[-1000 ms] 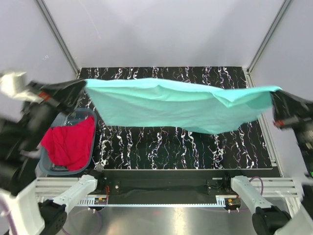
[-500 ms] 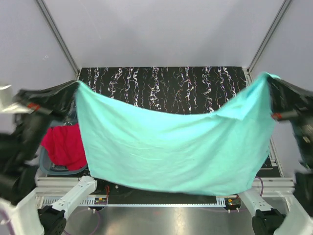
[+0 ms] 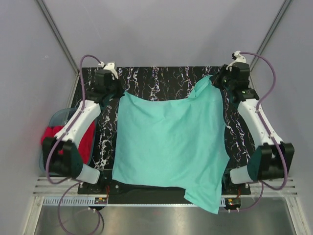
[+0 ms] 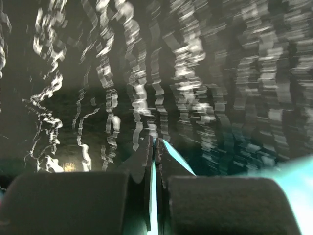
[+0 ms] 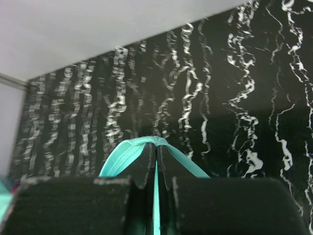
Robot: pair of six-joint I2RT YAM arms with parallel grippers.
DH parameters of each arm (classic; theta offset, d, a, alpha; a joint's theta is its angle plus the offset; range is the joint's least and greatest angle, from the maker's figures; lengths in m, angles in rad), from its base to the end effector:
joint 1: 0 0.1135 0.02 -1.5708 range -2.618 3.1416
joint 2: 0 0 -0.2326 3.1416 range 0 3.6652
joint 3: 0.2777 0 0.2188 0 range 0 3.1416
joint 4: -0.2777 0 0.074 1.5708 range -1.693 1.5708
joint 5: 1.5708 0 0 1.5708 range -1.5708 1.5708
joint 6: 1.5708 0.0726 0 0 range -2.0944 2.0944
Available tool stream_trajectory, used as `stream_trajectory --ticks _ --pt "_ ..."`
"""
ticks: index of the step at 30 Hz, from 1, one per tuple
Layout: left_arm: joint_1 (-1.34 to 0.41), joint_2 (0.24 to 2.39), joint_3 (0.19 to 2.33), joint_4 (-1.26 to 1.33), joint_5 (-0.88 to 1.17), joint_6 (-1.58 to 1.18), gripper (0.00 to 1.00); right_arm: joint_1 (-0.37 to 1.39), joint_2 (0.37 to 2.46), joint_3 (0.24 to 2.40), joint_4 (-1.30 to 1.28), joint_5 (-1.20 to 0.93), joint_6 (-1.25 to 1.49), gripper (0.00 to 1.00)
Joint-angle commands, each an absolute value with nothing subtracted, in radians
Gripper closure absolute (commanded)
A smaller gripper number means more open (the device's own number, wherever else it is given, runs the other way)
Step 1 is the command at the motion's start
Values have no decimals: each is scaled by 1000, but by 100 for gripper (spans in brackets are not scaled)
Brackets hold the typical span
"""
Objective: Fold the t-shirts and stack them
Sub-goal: Flatten the tshirt out, then fold the tshirt
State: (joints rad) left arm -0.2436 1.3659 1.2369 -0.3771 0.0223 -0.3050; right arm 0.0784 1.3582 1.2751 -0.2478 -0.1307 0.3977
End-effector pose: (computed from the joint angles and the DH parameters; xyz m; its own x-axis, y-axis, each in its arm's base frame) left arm 0.3075 -0.0781 0.3026 -0.5268 -0.1784 -0.8310 0.1068 0.9561 -0.2730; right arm 0.3219 0.0348 0.3357 -0.3763 0.3556 -0.8555 -0.0594 0.9122 0.4053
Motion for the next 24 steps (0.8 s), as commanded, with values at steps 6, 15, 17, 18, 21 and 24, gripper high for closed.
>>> stream_trajectory --ticks 6,15,17,18,21,24 --pt "-80 1889 1441 -149 150 -287 100 71 1722 1469 -96 -69 305 100" --pt "-43 2086 1635 -216 222 -296 100 61 1960 1733 -238 -138 268 100" --pt "-41 2077 1626 -216 215 -299 100 63 1967 1755 -276 -144 278 100" --pt "-41 2063 1609 -216 212 -302 100 63 1964 1759 -313 -146 302 100" --pt "-41 2045 1583 -239 201 -314 100 63 1924 1731 -379 -156 354 100" --pt "-41 2020 1566 -302 181 -333 100 63 1870 1668 -438 -172 393 100"
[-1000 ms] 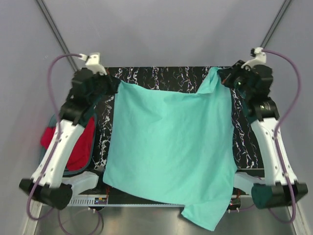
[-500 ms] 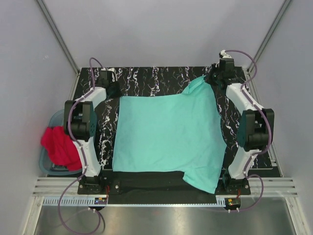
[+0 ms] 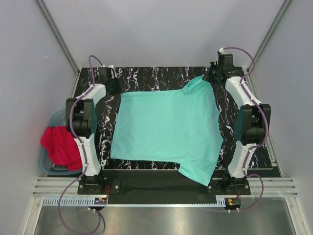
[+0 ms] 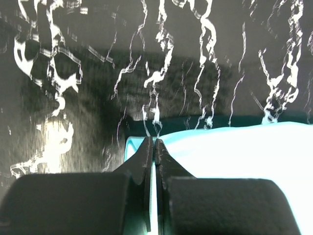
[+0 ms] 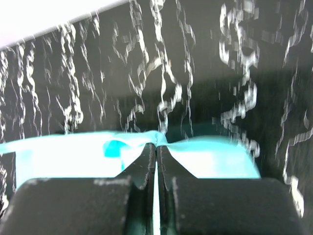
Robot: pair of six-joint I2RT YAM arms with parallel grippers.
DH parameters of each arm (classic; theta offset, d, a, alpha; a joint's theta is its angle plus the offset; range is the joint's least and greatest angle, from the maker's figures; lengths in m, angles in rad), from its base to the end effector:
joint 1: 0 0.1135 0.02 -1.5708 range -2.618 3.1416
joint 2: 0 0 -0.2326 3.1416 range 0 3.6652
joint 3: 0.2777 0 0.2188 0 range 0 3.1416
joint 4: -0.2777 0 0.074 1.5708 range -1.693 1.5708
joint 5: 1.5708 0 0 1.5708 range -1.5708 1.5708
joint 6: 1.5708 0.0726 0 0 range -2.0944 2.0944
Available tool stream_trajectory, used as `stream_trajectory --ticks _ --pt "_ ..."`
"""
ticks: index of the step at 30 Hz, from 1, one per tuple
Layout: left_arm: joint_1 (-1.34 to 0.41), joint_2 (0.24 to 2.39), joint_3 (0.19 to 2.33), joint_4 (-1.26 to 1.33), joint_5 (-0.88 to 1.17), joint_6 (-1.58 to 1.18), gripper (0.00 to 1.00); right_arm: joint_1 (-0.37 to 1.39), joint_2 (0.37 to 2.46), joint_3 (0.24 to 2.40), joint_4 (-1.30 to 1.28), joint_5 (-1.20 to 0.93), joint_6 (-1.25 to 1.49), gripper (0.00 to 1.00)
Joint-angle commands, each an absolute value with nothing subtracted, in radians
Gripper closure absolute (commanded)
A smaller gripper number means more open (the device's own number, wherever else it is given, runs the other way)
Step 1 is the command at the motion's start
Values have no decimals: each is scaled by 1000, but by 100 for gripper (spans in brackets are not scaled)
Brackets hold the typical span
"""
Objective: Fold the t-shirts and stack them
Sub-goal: Fold the tshirt
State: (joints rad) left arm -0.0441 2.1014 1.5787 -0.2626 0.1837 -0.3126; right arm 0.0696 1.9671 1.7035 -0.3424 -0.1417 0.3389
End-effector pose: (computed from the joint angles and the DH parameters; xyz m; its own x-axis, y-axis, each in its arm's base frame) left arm 0.4518 -0.0332 0.1583 -0.7251 -0.2706 -0.6332 -0.0532 0.9388 -0.3404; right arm 0.4467 0.0414 0.2481 -0.5973 0.2883 -0.7484 0.0148 0.9370 0.3491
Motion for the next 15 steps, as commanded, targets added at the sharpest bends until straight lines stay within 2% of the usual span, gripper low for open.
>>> stream_trajectory --ticks 1,9,15 --pt "-43 2004 1559 -313 178 -334 100 61 1852 1652 -451 -178 402 100" --pt "-43 1866 1448 -429 130 -327 100 61 1626 1484 -618 -169 463 100" --pt "-44 1798 1347 -495 118 -331 100 61 1457 1306 -660 -238 524 100"
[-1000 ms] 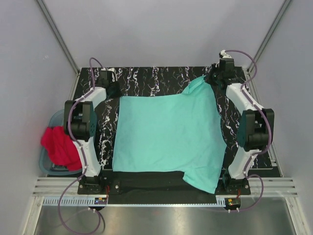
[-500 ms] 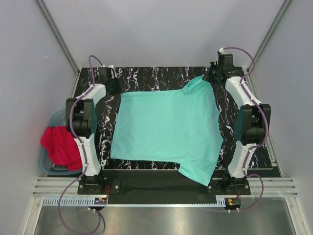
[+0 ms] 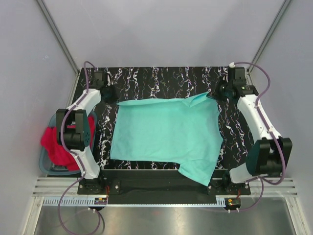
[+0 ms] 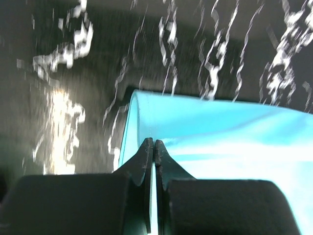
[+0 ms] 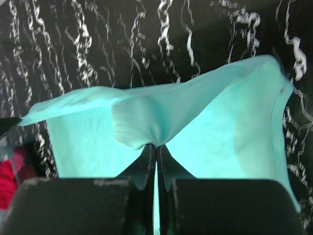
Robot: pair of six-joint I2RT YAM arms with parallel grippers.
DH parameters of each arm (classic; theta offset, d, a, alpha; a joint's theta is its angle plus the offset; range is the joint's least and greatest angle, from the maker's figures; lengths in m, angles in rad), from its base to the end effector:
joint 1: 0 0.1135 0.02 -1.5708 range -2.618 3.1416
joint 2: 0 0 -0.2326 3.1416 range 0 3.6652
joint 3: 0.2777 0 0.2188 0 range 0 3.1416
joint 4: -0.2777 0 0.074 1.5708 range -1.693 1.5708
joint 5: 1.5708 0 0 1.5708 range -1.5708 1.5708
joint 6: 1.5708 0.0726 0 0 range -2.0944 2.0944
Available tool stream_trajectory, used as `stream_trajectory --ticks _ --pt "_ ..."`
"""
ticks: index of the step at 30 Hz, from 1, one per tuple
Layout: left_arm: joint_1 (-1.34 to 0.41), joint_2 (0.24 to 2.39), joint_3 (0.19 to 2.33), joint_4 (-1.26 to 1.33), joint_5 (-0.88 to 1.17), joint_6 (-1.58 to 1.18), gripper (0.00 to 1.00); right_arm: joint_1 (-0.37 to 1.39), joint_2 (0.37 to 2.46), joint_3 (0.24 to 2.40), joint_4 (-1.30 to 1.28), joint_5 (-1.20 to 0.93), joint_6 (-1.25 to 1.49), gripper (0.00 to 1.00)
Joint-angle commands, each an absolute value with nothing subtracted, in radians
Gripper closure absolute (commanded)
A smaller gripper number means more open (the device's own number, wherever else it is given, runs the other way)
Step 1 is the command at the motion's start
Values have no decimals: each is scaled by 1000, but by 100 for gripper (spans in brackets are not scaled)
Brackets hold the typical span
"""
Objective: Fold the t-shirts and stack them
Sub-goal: Fold the tshirt
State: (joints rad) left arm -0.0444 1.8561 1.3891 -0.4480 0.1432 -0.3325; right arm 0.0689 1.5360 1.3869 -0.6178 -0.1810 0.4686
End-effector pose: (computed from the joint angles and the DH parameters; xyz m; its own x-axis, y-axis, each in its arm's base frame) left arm 0.3885 -0.0276 0.1799 -0.7911 -0.2882 -0.5395 -0.1347 0.9425 -0.3060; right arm 0.3319 0.0360 0.2731 -0.7066 0.3966 -0.5860 0.1369 0.8892 0.4367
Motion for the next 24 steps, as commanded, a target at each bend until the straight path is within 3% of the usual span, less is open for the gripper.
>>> stream_trajectory --ticks 1,11,24 --pt "-44 1793 1336 -503 114 -334 100 63 1439 1283 -660 -253 529 100" --pt "-49 1759 1258 -568 94 -327 100 64 1252 1049 -681 -249 548 100" --pt "-57 1778 1235 -580 77 -339 100 63 1292 1002 -712 -210 516 100"
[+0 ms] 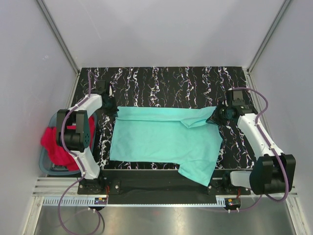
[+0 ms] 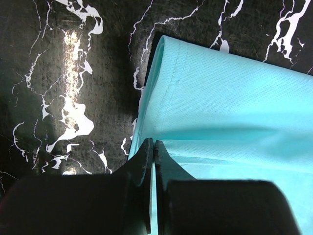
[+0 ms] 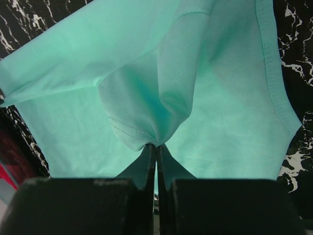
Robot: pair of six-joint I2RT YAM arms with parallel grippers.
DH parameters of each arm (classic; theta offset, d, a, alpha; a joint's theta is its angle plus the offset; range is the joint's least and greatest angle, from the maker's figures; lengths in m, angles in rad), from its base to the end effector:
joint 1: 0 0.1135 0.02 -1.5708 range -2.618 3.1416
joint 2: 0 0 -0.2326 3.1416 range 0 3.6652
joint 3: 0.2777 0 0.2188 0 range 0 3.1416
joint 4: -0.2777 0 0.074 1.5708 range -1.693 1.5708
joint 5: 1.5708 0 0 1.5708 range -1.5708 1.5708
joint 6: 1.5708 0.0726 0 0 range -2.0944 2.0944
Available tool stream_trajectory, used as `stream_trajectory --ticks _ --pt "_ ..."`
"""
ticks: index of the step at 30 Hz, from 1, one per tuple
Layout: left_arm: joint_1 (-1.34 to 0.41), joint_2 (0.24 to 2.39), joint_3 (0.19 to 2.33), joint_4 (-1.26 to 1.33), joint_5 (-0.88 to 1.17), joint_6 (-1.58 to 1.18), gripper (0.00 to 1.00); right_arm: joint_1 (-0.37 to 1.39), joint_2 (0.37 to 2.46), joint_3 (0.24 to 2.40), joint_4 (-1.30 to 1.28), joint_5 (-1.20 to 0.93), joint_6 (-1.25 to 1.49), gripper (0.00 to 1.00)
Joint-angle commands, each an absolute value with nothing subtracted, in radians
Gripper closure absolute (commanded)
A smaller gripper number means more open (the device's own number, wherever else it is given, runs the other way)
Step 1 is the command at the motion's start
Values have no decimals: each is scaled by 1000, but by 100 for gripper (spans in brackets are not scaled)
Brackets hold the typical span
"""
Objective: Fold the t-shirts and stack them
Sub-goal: Fold the tshirt
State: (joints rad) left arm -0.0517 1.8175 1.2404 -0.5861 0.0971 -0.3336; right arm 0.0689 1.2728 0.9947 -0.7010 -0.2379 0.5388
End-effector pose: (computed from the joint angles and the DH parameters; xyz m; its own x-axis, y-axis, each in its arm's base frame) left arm 0.3430 -0.0248 0.1402 -0.8957 -0.2800 -0.3454 -0.2153 0.9528 -0.2139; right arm 0.2494 0.0344 0.2158 -0.8123 0.4438 -0.3784 0.2549 0.8537 0.4541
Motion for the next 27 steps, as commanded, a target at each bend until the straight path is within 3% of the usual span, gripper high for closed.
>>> stream_trajectory --ticks 1,9,12,15,16,18,19,20,23,26,27 --pt "-57 1781 1236 -583 77 -339 100 64 1299 1000 -712 -209 514 100" --pt "-61 1789 1215 -586 77 -347 100 61 1316 982 -721 -175 505 100" --pt "-61 1786 1215 -595 63 -354 91 63 1325 976 -753 -173 499 100" --pt "-63 1758 1232 -636 43 -367 71 61 1333 973 -876 -189 489 82" --pt "-64 1746 1239 -652 54 -371 63 63 1325 963 -899 -265 483 72" --pt "-72 1697 1258 -687 63 -391 53 63 1307 934 -940 -326 491 64" --pt "-75 1678 1262 -696 67 -397 49 63 1281 936 -949 -340 492 56" --pt "-87 1645 1270 -710 69 -411 43 61 1269 955 -953 -319 502 43" --pt "-132 1591 1285 -712 89 -434 41 55 1276 1017 -925 -220 489 27" --pt "-223 1559 1281 -649 153 -442 42 20 1374 1092 -893 -227 454 29" --pt "-253 1559 1278 -622 181 -440 47 6 1402 1110 -885 -219 450 34"
